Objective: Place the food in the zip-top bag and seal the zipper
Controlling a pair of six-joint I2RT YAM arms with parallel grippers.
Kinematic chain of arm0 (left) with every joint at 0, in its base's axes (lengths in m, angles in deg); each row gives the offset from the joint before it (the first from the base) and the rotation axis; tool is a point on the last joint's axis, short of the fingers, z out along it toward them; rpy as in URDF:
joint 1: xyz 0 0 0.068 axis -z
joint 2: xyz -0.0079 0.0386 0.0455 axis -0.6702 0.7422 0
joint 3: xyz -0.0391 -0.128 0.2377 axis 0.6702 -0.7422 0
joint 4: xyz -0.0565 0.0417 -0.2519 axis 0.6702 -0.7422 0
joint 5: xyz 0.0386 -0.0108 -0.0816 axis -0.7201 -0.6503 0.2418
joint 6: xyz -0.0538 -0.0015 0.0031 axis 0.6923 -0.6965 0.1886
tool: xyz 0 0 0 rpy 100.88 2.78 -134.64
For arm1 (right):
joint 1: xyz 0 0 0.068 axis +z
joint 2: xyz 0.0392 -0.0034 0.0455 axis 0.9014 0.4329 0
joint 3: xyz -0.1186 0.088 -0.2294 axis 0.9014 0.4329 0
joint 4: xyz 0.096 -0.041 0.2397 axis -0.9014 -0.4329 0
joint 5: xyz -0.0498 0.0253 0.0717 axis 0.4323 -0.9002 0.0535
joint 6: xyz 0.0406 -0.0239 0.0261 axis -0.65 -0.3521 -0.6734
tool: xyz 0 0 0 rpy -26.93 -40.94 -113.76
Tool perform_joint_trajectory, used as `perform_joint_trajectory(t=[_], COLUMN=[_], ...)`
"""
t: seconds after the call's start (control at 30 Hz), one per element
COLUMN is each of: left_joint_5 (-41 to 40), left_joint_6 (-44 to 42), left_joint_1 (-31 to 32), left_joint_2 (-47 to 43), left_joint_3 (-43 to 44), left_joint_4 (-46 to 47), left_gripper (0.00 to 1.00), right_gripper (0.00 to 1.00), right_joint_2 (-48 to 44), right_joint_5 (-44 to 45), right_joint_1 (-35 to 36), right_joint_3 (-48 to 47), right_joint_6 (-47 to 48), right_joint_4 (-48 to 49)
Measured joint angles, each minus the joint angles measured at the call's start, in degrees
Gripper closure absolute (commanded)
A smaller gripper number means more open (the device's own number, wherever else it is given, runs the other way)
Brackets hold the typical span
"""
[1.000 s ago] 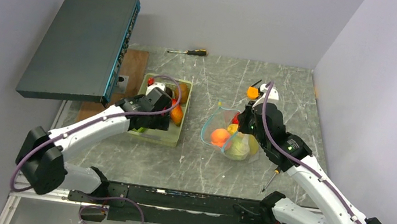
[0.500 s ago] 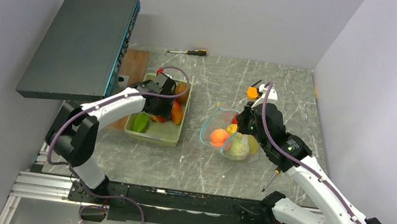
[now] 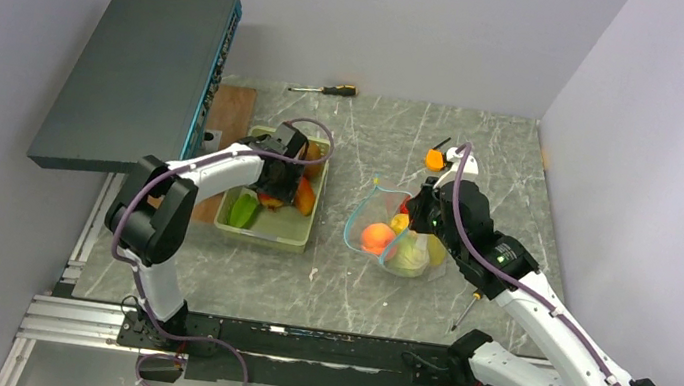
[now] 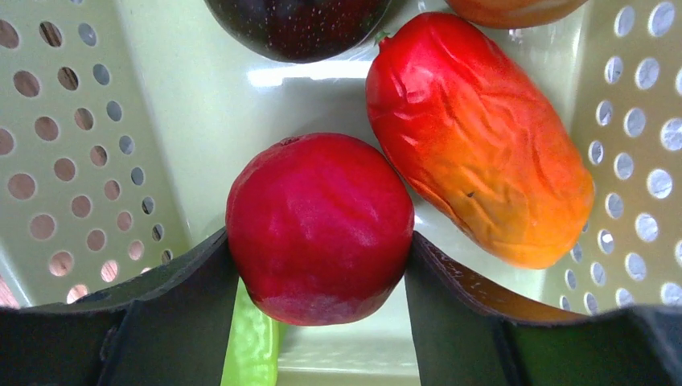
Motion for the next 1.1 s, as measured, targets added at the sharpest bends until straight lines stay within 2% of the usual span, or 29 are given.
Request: perform_joint_trajectory(t=[0.17, 0.33, 0.47, 0.73, 1.1], left_joint_5=[0.39, 1.25, 2.12, 5.03, 11.72], left_joint_6=[0.31, 0.37, 0.83, 3.37, 6.56], left_joint_1=[-0.04, -0.04, -0.04, -0.04, 0.24], left_joint_2=[-0.02, -2.08, -7.43, -21.20, -34.69], left_joint_3=[0.00, -0.33, -1.16, -3.34, -4.37], left_joint_4=[-0.28, -1.95, -3.52, -5.49, -7.91], left_gripper=[0.78, 0.91, 0.98, 1.00, 1.00], right_gripper=[1.00, 1.00, 1.00, 1.00, 1.00], right_joint_2=[0.00, 0.00, 0.02, 0.02, 0.24], right_joint_5=[-0.15, -0.68, -1.36, -1.88, -3.56], right_joint_1=[0.00, 0.00, 0.00, 0.00, 0.00], right_joint_3=[0.00, 0.00, 0.00, 0.00, 0.00], right_joint_6=[0.00, 0.00, -0.02, -0.02, -0.04], right_joint_4=[0.09, 0.20, 0.22, 0.22, 0.31])
